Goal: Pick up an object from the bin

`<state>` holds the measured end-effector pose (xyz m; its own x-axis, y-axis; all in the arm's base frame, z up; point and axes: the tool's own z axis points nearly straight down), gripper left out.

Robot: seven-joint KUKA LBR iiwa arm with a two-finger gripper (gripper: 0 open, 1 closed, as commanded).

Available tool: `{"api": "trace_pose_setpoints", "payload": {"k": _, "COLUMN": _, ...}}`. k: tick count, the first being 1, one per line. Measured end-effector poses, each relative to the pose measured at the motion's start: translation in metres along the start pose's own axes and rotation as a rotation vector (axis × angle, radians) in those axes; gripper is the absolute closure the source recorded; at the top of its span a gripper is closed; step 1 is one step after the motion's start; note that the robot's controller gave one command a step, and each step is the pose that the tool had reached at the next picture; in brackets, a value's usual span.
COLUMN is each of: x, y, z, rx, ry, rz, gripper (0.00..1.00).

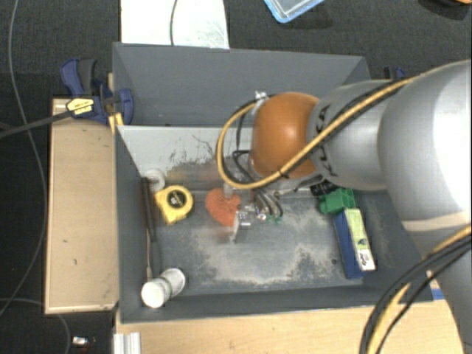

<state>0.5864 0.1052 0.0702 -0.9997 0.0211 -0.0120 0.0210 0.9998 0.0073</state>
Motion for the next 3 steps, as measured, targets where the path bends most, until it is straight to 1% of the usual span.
{"api": "trace_pose_setpoints", "payload": {"k": 1, "x": -0.008, "y": 0.01, "z": -0.005, "rx": -0.001, "ry": -0.015, "rz": -0.031, "gripper": 1.0}}
{"api": "trace_pose_setpoints", "payload": {"k": 2, "x": -0.008, "y": 0.01, "z": -0.005, "rx": -0.001, "ry": -0.014, "rz": -0.029, "gripper": 1.0}}
{"api": "trace_pose_setpoints", "payload": {"k": 3, "x": -0.002, "y": 0.011, "z": -0.067, "rx": 0.002, "ry": -0.001, "rz": -0.04, "gripper": 1.0}}
